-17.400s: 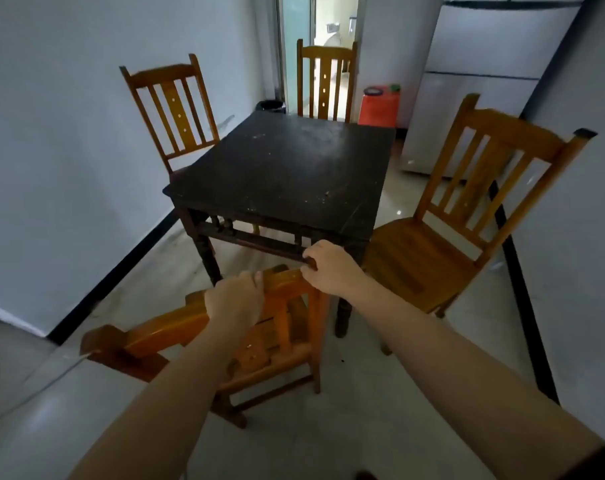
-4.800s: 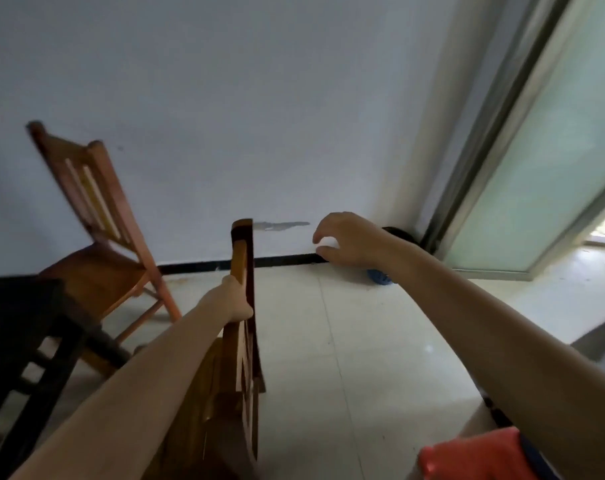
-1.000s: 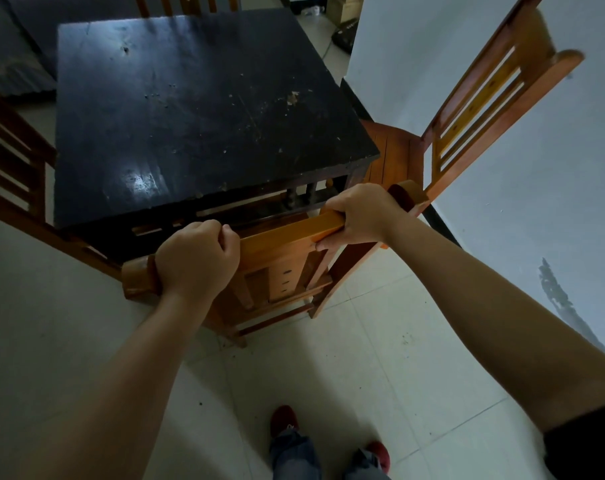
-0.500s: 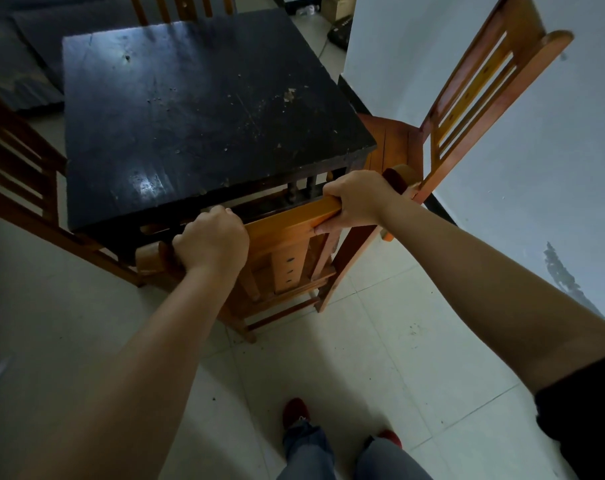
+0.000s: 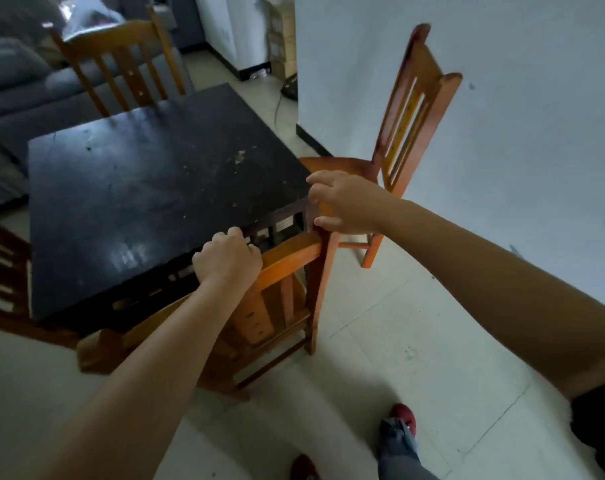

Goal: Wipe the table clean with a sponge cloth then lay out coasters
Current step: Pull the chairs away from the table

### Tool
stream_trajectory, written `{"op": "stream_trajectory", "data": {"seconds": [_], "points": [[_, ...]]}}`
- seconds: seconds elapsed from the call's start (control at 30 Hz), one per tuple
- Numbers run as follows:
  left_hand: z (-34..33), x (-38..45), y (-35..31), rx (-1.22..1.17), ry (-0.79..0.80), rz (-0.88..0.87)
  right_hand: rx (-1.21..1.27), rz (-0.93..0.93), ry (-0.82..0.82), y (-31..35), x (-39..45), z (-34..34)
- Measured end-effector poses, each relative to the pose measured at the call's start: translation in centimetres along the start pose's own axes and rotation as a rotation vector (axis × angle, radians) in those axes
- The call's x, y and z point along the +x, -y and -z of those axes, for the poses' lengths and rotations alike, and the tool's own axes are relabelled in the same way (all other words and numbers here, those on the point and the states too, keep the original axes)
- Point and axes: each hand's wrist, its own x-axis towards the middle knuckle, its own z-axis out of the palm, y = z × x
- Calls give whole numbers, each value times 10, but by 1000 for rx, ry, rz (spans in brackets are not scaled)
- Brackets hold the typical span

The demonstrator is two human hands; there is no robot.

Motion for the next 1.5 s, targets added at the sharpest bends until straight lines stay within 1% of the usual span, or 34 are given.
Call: {"op": "stream_trajectory", "data": {"seconds": [0.17, 0.3, 0.37, 0.43, 0.5, 0.63, 0.77, 0.9, 1.1, 1.3, 1.4, 1.5], "points": [[12, 35, -92, 66, -68, -152, 52, -118, 8, -84, -23, 11], [17, 63, -166, 132, -128, -204, 121, -193, 12, -152, -37, 19], [14, 80, -213, 154, -160, -230, 95, -217, 2, -197, -47, 29], [8, 93, -248, 166, -175, -243, 76, -224, -4, -233, -56, 36], [1, 106, -281, 117, -183, -246, 65, -244, -15, -270, -65, 43], [-12, 131, -333, 44, -152, -228, 53, -287, -3, -334, -72, 46], [-16, 165, -371, 35, -127, -208, 57, -328, 4, -392, -62, 43], [-18, 218, -403, 14, -114, -191, 79, -325, -2, -446, -34, 42], [-26, 315, -448, -42, -45, -199, 89, -290, -12, -525, 35, 37], [-33, 373, -489, -130, 64, -209, 107, -257, 17, -586, 97, 23], [-41, 391, -508, -178, 172, -203, 101, -208, 31, -609, 122, 12], [-48, 412, -523, -229, 338, -178, 82, -137, 48, -632, 149, 0]]}}
